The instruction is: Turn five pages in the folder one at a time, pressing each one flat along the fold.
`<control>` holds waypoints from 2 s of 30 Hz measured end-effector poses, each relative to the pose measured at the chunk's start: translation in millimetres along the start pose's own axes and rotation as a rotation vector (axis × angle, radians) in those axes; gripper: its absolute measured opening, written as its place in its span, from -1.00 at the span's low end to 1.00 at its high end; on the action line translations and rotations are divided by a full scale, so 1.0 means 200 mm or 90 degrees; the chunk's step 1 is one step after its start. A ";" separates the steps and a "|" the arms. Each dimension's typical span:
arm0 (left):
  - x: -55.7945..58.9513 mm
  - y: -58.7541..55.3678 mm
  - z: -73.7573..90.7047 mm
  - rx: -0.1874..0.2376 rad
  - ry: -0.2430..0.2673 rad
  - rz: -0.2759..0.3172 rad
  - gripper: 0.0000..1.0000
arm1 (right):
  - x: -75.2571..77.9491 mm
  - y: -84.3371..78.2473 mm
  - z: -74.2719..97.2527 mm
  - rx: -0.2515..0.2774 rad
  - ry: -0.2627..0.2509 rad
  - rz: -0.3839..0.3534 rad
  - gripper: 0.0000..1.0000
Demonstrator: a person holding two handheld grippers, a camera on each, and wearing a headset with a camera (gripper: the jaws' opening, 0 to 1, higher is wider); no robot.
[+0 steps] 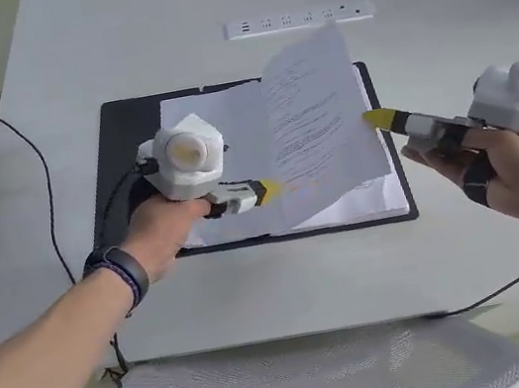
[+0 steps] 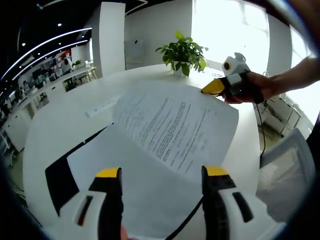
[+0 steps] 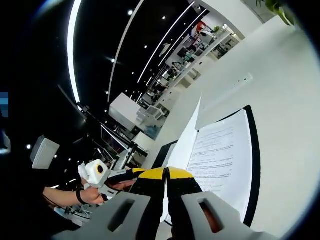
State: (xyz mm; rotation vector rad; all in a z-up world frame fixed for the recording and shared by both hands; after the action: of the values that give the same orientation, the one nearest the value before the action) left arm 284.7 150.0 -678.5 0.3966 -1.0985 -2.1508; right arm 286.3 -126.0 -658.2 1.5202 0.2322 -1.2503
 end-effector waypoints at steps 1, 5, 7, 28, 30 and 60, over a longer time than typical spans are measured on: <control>-0.01 0.00 0.03 0.004 0.006 0.005 0.28 | -0.02 0.00 -0.02 0.000 0.007 0.003 -1.00; -0.05 -0.02 0.11 0.013 0.024 0.017 0.29 | -0.08 0.02 -0.08 -0.008 0.033 0.019 -1.00; -0.06 -0.03 0.15 0.016 0.031 0.023 0.29 | -0.12 0.03 -0.11 -0.012 0.050 0.029 -1.00; -0.16 -0.19 0.45 0.026 0.086 0.067 0.35 | -0.33 -0.07 -0.58 -0.095 0.136 0.056 -1.00; -0.17 -0.20 0.47 0.027 0.090 0.071 0.36 | -0.33 -0.09 -0.61 -0.102 0.137 0.053 -1.00; -0.19 -0.38 0.70 0.035 0.141 0.128 0.38 | -0.19 -0.47 -1.01 -0.236 0.069 -0.020 -1.00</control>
State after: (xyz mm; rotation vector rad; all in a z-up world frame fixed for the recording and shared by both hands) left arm 204.3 290.2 -656.5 0.5136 -1.0285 -1.8563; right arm 318.2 89.6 -716.3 1.2671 0.5304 -1.0793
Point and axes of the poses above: the centre of the closed fingertips' face, and the gripper's own axes: z roughly backward along the fingers, x roughly to its right, y roughly out of its top, the point moved 9 cm from there along z, roughly backward along the fingers, and after that the axes turned 3 degrees about y, right-handed, at the moved point
